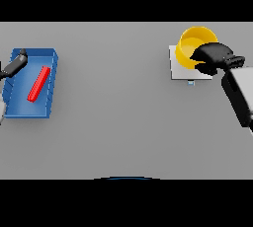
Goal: Pick up the red beaker and tilt it to pour out 1 green nut into yellow bowl. Pick up the yellow bowl and place it on the metallic measuring scale.
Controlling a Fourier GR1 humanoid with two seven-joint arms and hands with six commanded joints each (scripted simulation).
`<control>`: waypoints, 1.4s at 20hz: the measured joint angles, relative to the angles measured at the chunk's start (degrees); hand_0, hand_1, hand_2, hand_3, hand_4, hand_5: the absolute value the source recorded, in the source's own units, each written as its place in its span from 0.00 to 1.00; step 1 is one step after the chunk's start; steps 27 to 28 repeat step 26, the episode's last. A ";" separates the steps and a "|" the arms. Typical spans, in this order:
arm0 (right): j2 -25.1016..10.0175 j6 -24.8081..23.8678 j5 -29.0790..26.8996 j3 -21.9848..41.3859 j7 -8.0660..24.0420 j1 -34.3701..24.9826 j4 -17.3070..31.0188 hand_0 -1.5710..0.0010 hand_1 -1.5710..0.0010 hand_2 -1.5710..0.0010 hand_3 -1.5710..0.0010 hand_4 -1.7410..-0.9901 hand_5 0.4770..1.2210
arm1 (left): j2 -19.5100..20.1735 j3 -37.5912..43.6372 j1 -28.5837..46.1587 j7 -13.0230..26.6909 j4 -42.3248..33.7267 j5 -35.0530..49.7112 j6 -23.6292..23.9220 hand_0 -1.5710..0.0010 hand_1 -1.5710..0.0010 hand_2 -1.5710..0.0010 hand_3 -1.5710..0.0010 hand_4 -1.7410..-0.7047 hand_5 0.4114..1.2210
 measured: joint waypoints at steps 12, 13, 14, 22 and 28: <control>0.39 0.82 0.94 0.64 -0.68 -0.55 1.83 0.68 0.71 0.65 0.62 0.22 0.64 | -0.44 -0.65 -1.39 0.99 0.83 -0.93 0.27 1.00 1.00 1.00 1.00 0.99 0.31; 0.74 0.91 1.35 1.07 -0.26 -0.69 2.07 0.74 0.77 0.70 0.65 0.23 0.61 | -0.29 -0.54 -1.15 1.21 -0.01 -0.74 0.15 1.00 1.00 1.00 1.00 0.98 0.31; 0.86 0.72 1.65 1.33 -0.81 -1.15 2.27 0.79 0.82 0.76 0.68 0.24 0.58 | -0.61 -0.48 -1.84 1.35 1.03 -0.68 0.25 1.00 1.00 1.00 1.00 0.98 0.31; 0.63 -0.22 1.34 0.90 -3.04 -1.32 3.56 0.97 0.97 0.96 0.84 0.30 0.42 | -0.70 -0.64 -2.50 0.61 2.22 -1.10 0.53 1.00 1.00 1.00 1.00 0.98 0.31; 0.79 1.14 1.15 0.69 -1.33 -1.67 4.13 0.99 0.99 0.98 0.91 0.35 0.35 | -0.73 -0.75 -1.55 -0.27 1.85 -1.05 0.60 1.00 1.00 1.00 1.00 0.98 0.31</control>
